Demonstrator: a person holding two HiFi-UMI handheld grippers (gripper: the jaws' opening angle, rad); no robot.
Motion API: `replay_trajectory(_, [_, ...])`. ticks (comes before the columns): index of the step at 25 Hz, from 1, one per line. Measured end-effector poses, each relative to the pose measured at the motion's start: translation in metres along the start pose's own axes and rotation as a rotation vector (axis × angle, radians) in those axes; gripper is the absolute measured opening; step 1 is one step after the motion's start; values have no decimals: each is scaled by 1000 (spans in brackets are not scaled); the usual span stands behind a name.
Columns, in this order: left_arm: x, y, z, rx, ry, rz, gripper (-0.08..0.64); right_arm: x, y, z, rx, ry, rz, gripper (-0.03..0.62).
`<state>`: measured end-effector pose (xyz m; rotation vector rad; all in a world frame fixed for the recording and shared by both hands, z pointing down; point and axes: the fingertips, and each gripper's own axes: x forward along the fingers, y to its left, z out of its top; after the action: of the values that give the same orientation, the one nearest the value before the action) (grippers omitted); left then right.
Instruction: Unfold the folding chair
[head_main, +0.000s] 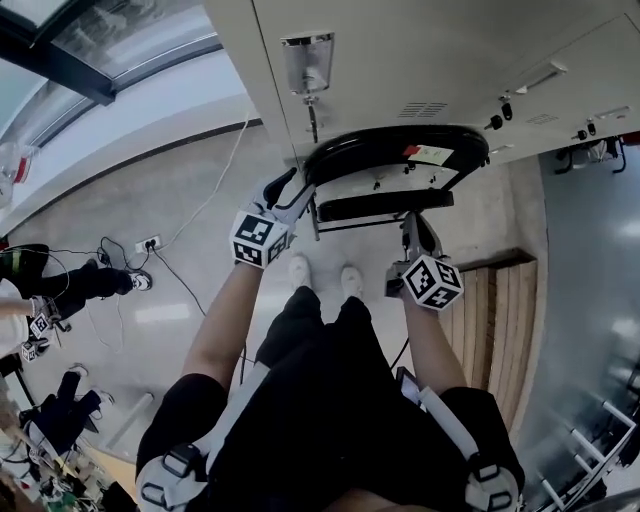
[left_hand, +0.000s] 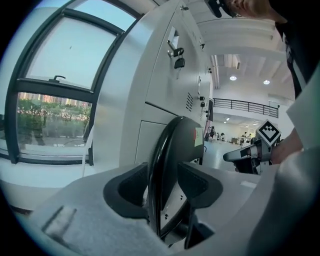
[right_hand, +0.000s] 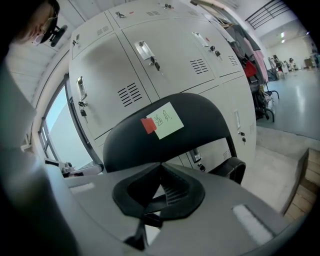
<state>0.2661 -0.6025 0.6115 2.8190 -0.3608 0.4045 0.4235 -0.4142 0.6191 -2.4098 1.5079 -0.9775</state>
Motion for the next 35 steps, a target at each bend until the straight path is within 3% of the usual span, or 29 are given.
replay_trajectory(9, [27,6,-24,-19,101,-130,216,-8,-13,-24,107,-30,-159,6])
replay_trajectory(17, [49,-6,-21,15,102,-221,215,18,-19,-61,129,81,-274,219])
replay_trajectory(24, [51,-13,-14,41,100,-240,215,45,-25,-86,433,115,-317,319])
replay_trajectory(35, [36,-38,-24,73,108,-326,215,64,-33,-113,571,135,-395,337])
